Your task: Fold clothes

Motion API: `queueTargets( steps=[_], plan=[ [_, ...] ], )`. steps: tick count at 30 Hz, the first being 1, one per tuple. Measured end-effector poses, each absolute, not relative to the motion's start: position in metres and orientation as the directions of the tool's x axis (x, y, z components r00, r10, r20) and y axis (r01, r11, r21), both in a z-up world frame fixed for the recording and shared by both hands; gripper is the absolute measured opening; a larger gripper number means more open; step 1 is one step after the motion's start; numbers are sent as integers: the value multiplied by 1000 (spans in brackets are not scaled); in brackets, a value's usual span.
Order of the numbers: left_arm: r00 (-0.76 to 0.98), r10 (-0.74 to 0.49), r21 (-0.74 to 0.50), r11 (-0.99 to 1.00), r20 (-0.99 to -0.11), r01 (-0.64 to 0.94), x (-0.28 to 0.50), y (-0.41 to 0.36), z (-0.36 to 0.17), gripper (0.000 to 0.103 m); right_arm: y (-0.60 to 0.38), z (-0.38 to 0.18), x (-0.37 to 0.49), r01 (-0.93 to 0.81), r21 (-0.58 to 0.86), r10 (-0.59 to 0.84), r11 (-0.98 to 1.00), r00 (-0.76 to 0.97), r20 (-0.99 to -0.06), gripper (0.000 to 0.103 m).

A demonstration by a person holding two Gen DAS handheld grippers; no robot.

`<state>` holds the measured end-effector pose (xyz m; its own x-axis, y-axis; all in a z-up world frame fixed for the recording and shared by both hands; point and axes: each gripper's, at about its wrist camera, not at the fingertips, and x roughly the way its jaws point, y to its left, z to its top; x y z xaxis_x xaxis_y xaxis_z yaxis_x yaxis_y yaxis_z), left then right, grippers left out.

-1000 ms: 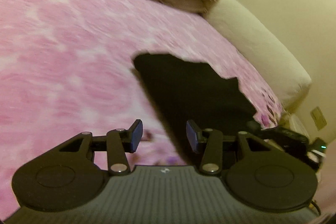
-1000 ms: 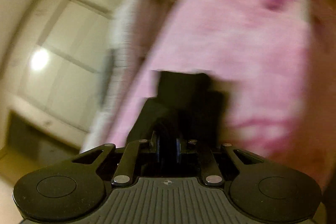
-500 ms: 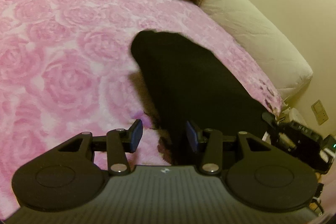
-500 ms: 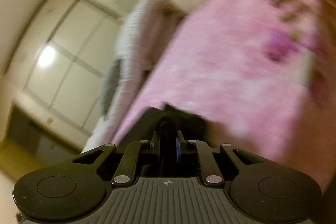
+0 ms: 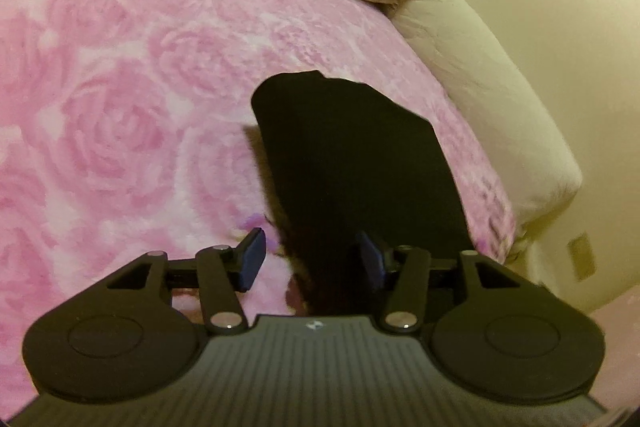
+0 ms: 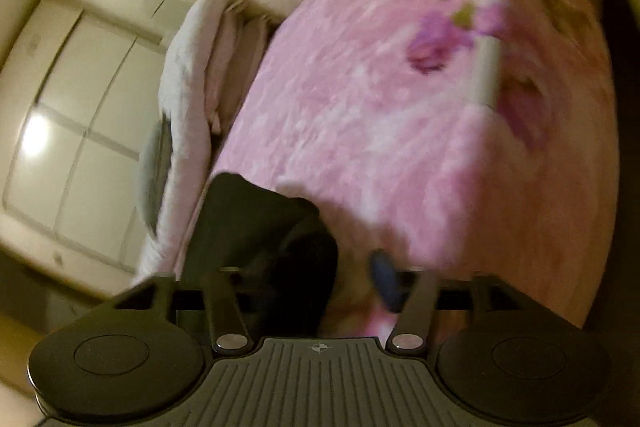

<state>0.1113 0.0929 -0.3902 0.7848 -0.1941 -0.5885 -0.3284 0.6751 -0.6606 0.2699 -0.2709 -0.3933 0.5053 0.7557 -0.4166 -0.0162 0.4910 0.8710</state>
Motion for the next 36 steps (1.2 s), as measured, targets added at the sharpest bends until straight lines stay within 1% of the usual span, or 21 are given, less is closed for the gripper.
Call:
queueTargets(
  steps=[2, 4, 6, 7, 9, 10, 11, 12, 14, 16, 20, 23, 24, 25, 26, 27, 29, 30, 32, 34, 36],
  plan=[
    [799, -218, -709, 625, -560, -326, 118, 100, -396, 50, -269, -399, 266, 38, 886, 769, 462, 480, -422, 75],
    [802, -225, -734, 587, -554, -342, 127, 107, -403, 51, -259, -406, 258, 84, 900, 798, 427, 434, -419, 76],
    [805, -229, -751, 559, -547, -351, 137, 113, -410, 51, -250, -406, 252, 80, 893, 792, 442, 432, -431, 76],
    [809, -229, -757, 552, -542, -350, 142, 115, -413, 51, -246, -403, 250, 68, 888, 782, 456, 446, -436, 78],
    [821, -235, -775, 534, -521, -339, 151, 119, -419, 49, -238, -397, 252, 33, 876, 770, 481, 462, -440, 79],
    [823, -237, -774, 540, -516, -330, 154, 119, -419, 42, -234, -393, 255, 9, 866, 765, 500, 464, -446, 76],
    [824, -238, -770, 550, -515, -323, 157, 118, -420, 35, -228, -389, 258, -28, 847, 757, 531, 465, -459, 38],
    [825, -239, -767, 559, -513, -315, 159, 117, -420, 30, -222, -385, 261, -64, 826, 752, 560, 457, -475, 24],
    [824, -222, -738, 604, -521, -303, 159, 113, -417, 23, -217, -385, 273, -85, 816, 760, 572, 429, -488, 16],
    [831, -222, -748, 592, -510, -301, 152, 108, -416, 21, -220, -386, 287, -95, 822, 780, 562, 394, -487, 15],
    [842, -234, -758, 592, -486, -273, 135, 73, -409, 21, -233, -372, 319, -201, 781, 782, 591, 380, -494, 13],
    [849, -236, -761, 596, -472, -258, 125, 48, -408, 22, -246, -363, 350, -277, 748, 784, 602, 380, -490, 13],
    [852, -230, -763, 590, -471, -262, 123, 43, -409, 23, -249, -363, 353, -276, 751, 788, 600, 366, -495, 14],
    [854, -225, -766, 585, -469, -267, 120, 37, -410, 27, -251, -364, 353, -268, 756, 791, 597, 350, -501, 16],
    [849, -219, -763, 582, -481, -282, 120, 39, -413, 28, -254, -366, 354, -260, 761, 795, 595, 334, -507, 24],
    [841, -222, -771, 560, -493, -304, 119, 46, -417, 30, -256, -367, 354, -251, 766, 798, 592, 317, -513, 40],
    [836, -222, -796, 498, -501, -345, 115, 62, -423, 38, -266, -368, 333, -232, 768, 789, 598, 339, -512, 52],
    [845, -208, -805, 476, -493, -353, 111, 70, -424, 40, -272, -368, 320, -222, 768, 784, 601, 353, -511, 55],
    [856, -170, -807, 460, -488, -369, 106, 86, -425, 47, -284, -373, 293, -161, 816, 799, 555, 379, -468, 59],
    [862, -141, -811, 440, -488, -387, 105, 100, -428, 47, -291, -378, 266, -106, 856, 811, 506, 398, -430, 62],
    [863, -152, -821, 421, -482, -385, 112, 108, -433, 47, -286, -384, 245, -101, 868, 823, 486, 386, -416, 64]
  ],
)
